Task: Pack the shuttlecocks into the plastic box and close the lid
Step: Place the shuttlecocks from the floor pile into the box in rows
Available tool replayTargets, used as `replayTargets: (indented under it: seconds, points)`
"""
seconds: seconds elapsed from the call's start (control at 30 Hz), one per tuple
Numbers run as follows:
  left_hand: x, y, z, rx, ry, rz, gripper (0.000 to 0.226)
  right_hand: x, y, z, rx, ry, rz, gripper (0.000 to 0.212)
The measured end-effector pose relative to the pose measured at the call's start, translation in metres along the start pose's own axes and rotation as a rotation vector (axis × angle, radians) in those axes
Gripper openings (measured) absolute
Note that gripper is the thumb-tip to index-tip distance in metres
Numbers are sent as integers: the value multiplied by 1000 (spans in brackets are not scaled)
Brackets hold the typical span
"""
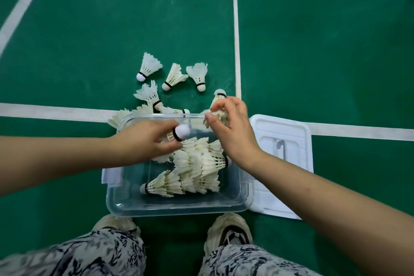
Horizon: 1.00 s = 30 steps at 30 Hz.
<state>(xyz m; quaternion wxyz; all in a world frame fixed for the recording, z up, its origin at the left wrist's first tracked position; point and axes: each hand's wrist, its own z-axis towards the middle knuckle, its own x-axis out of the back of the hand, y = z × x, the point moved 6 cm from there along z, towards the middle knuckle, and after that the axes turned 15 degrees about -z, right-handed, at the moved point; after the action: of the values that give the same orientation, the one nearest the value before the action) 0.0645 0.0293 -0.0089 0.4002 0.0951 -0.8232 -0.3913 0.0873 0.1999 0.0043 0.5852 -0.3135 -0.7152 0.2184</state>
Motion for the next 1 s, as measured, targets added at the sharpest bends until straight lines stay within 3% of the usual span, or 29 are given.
replayTargets:
  seconds: [0.07, 0.2, 0.43, 0.57, 0.83, 1.0]
  points:
    - [-7, -6, -8, -18, -90, 224, 28, -1, 0, -2, 16, 7, -11, 7]
    - [-11, -21, -8, 35, -119, 589, 44, -3, 0, -5, 37, 14, -18, 7]
    - [-34, -32, 5, 58, -250, 934, 31, -6, 1, -8, 49, 25, -38, 9]
    - [-50, -29, 13, 52, -292, 800, 33, -9, 3, -11, 48, 2, -41, 9]
    - [-56, -41, 22, 148, -238, 337, 60, -11, 8, -15, 72, -18, -47, 9]
    - [-57, -41, 20, 170, -145, 77, 52, -14, 9, -17, 79, -34, -44, 11]
